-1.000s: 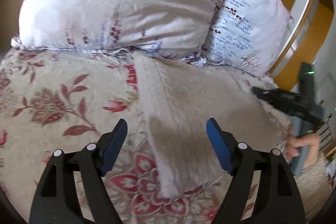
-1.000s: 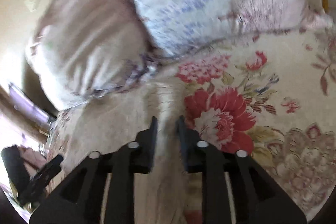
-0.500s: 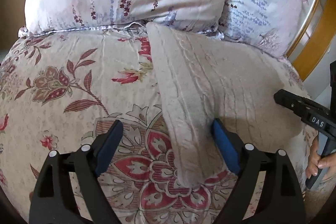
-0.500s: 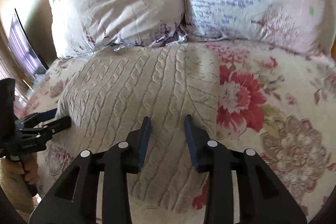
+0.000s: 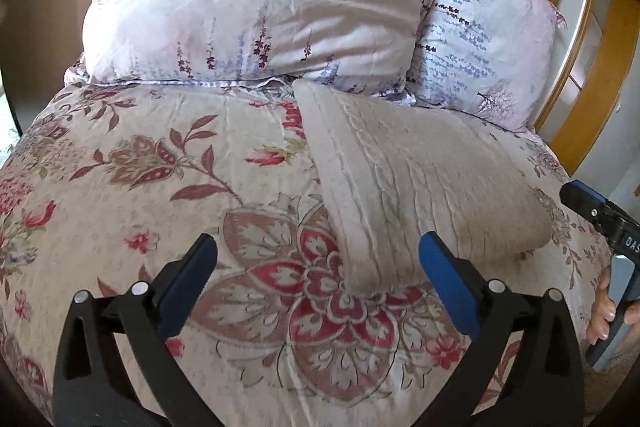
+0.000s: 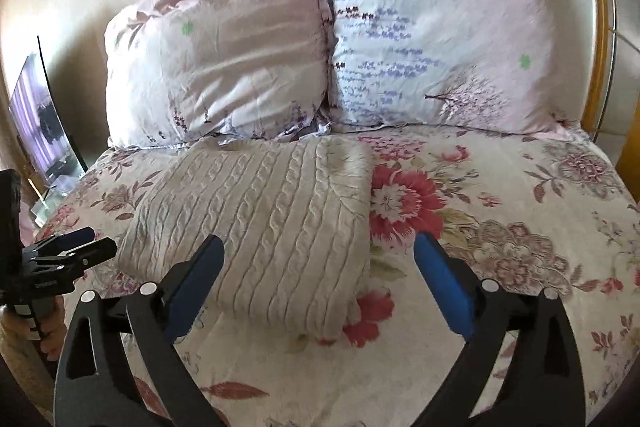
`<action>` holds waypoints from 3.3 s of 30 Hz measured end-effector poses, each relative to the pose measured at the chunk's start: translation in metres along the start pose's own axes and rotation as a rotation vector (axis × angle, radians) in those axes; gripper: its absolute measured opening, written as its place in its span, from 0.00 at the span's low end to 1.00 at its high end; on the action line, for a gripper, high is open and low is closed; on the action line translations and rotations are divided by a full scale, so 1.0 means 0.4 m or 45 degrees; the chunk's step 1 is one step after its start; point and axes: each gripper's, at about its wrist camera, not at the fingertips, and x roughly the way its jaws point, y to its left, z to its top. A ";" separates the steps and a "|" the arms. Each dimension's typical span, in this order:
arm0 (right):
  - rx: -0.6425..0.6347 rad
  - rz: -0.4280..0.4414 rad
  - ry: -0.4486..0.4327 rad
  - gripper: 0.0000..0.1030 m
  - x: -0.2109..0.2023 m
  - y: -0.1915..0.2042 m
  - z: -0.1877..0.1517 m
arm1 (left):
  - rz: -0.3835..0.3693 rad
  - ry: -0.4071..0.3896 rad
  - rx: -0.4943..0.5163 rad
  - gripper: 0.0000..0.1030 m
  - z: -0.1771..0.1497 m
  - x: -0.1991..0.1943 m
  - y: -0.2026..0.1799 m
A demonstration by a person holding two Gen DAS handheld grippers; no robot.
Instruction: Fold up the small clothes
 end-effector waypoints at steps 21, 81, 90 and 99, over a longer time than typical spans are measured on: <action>-0.029 -0.099 0.218 0.99 0.066 0.084 -0.117 | 0.141 0.186 0.125 0.98 -0.082 0.058 -0.091; -0.020 -0.179 0.348 0.99 0.122 0.084 -0.146 | 0.212 0.215 0.151 0.98 -0.091 0.079 -0.108; -0.020 -0.179 0.347 0.99 0.122 0.084 -0.146 | 0.212 0.215 0.150 0.98 -0.092 0.079 -0.108; -0.020 -0.180 0.347 0.99 0.122 0.083 -0.146 | 0.213 0.215 0.150 0.98 -0.092 0.079 -0.108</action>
